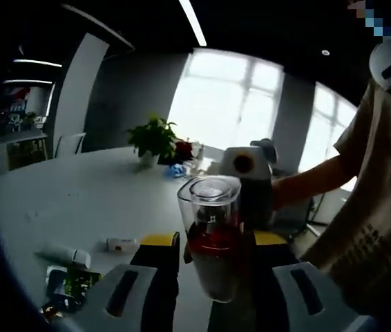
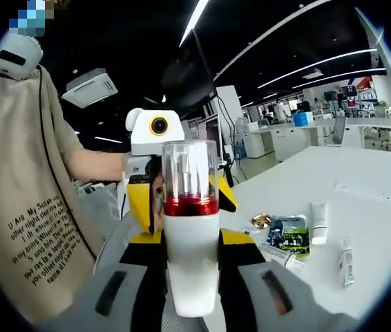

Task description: Arrange the skincare products in the storage area until every visible bottle or jar stands upright without overlapping.

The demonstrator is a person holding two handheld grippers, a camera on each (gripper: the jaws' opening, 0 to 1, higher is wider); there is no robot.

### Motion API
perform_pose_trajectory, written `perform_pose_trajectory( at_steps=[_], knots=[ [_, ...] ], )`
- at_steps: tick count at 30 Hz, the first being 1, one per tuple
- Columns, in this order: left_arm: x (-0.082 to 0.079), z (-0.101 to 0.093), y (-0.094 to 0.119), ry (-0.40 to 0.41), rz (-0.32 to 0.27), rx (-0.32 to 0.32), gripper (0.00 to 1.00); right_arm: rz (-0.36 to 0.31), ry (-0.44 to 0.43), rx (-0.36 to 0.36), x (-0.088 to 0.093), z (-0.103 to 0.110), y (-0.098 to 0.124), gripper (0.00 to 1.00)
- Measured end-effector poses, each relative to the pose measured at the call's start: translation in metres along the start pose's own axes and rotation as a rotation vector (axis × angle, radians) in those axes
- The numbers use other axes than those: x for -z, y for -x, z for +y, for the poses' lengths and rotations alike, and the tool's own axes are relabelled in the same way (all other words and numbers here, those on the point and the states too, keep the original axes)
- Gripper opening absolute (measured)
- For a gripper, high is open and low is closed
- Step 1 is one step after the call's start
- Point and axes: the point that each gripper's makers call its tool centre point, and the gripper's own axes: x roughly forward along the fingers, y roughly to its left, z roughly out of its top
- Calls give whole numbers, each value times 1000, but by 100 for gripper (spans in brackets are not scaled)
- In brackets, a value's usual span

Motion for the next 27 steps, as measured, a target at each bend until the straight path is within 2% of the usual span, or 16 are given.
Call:
perform_pose_trajectory(
  at_steps=[4, 10, 16, 21, 27],
  knots=[
    [-2, -3, -8, -18, 31, 39, 28, -15, 2, -3, -2, -1, 3, 26],
    [3, 3, -18, -34, 105, 30, 26, 11, 43, -2, 3, -7, 7, 27],
    [13, 10, -27, -128, 210, -17, 25, 99, 129, 25, 18, -18, 8, 28],
    [22, 18, -33, -115, 238, -28, 25, 110, 127, 45, 29, -26, 6, 28],
    [38, 26, -40, -136, 297, -35, 25, 171, 166, 62, 49, -36, 3, 28]
  ],
)
